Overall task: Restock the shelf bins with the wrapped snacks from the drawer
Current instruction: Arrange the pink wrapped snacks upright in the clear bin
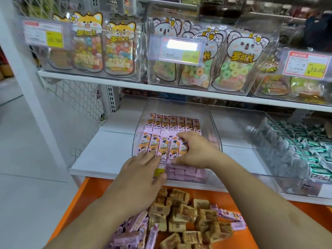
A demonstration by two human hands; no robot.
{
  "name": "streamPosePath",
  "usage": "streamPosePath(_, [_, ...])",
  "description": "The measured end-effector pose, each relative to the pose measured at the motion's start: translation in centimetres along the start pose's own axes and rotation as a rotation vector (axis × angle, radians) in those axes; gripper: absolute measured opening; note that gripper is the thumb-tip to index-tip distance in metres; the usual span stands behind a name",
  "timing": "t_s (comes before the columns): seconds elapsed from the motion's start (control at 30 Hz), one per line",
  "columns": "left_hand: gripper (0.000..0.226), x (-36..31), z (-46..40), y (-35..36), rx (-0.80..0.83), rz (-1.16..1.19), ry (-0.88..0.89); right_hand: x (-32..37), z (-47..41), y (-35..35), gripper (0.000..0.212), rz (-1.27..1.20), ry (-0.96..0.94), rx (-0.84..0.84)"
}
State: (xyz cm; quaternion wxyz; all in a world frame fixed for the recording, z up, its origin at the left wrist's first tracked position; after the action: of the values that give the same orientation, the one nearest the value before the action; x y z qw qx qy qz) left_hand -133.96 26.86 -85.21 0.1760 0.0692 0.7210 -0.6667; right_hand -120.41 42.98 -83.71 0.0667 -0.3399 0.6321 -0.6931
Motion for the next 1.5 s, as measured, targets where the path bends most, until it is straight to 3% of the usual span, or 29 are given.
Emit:
streamPosePath(0.27, [0.066,-0.1,-0.2,0.2,0.004,-0.012,0.006,0.3,0.7,0.0,0.1,-0.072,-0.026,0.06])
streamPosePath(0.5, [0.066,-0.6,0.7,-0.4,-0.04,0.057,0.037,0.6,3.2,-2.8,0.097,-0.021,-0.046,-0.057])
streamPosePath(0.83, [0.06,-6.3,4.7,0.1,-0.071,0.303,0.162,-2.6,14.7,-5.0,0.057,-0.258,-0.069,-0.132])
streamPosePath(1.0, [0.052,-9.6,6.8,7.3,0.098,0.312,0.191,-9.9,19.4,-1.4,0.036,-0.315,0.131,-0.059])
streamPosePath(1.23, [0.056,-10.7,7.5,18.9,0.395,0.249,0.199,-21.6,22.0,5.5,0.042,-0.157,0.456,0.06])
streamPosePath(1.37, [0.054,-10.5,6.2,23.3,0.448,0.211,0.223,-25.6,20.9,9.9,0.03,-0.117,0.486,0.145])
streamPosePath(1.5, [0.065,-10.2,5.7,28.0,0.576,0.179,0.267,-29.3,18.9,14.5,0.056,0.005,0.449,0.251])
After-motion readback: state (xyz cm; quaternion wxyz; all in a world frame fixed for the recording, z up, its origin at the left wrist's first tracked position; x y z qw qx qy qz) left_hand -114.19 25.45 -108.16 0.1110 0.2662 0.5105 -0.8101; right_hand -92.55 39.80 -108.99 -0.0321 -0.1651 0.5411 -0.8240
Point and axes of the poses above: each hand's wrist, its own z-axis away from the middle knuckle, its own y-axis out of the palm, x = y × z, the point moved 4 cm from there along -z, towards the middle knuckle, and after that the axes turned 7 degrees about -x, right-handed, at the moved point
